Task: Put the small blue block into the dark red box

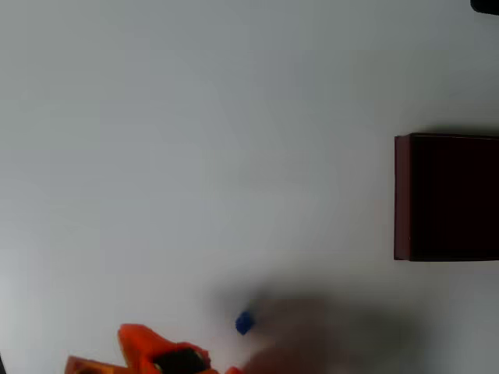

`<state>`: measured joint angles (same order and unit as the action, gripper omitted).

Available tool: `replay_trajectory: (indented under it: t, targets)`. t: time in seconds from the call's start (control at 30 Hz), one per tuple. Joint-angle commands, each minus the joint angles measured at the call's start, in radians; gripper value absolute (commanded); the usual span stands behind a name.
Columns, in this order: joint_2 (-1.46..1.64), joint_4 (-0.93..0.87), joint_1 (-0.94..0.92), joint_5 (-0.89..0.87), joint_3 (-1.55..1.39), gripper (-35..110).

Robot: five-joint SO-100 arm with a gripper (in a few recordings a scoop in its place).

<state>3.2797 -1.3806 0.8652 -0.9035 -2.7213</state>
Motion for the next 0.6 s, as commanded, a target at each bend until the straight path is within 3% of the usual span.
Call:
replay_trajectory:
  t: [0.0, 0.17, 0.37, 0.57]
  targets:
    - [-0.161, -0.071, 0.008, -0.172, 0.117, 0]
    - [-0.451, -0.198, -0.046, -0.367, 0.296, 1]
    - [-0.425, -0.209, -0.147, -0.614, 0.295, 4]
    - [-0.517, -0.319, -0.31, -0.692, 0.443, 1]
